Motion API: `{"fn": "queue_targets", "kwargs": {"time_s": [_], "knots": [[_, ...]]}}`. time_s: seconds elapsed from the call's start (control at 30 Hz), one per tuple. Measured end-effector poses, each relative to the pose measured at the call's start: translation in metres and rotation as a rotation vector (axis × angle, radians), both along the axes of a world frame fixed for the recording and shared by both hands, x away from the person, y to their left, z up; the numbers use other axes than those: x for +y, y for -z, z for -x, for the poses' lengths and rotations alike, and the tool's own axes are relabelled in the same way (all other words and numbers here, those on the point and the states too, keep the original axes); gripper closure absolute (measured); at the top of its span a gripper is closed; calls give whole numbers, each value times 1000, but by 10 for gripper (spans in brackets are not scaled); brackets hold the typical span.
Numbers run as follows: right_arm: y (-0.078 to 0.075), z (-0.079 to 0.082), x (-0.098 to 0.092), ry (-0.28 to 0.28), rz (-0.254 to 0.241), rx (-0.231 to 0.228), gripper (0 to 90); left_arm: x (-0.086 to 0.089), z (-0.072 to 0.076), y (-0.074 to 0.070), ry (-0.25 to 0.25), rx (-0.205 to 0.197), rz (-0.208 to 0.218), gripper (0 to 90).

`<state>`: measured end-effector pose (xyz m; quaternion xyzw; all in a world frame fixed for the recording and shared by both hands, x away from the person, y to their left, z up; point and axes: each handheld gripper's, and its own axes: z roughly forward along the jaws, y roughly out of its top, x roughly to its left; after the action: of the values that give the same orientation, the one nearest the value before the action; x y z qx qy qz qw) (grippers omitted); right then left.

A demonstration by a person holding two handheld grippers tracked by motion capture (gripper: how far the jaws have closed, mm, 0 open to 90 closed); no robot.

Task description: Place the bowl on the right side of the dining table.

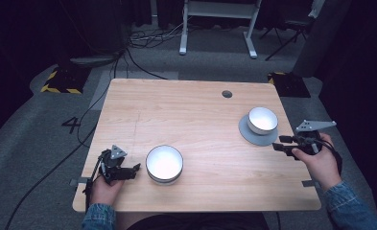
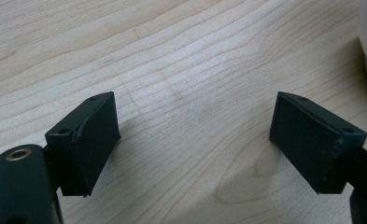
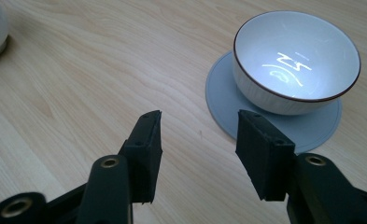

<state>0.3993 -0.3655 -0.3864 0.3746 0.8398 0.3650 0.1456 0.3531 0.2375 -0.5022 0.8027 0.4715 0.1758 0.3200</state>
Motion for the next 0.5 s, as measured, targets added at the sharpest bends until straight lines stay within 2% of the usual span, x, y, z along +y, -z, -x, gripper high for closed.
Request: {"fn": "queue_targets", "kwargs": {"time_s": [0.2, 0.5], "knots": [[14, 10, -2, -30, 24, -16, 506, 0, 0, 0, 0, 0, 0, 160], [44, 22, 0, -45, 15, -9, 499, 0, 0, 0, 0, 0, 0, 160]]}}
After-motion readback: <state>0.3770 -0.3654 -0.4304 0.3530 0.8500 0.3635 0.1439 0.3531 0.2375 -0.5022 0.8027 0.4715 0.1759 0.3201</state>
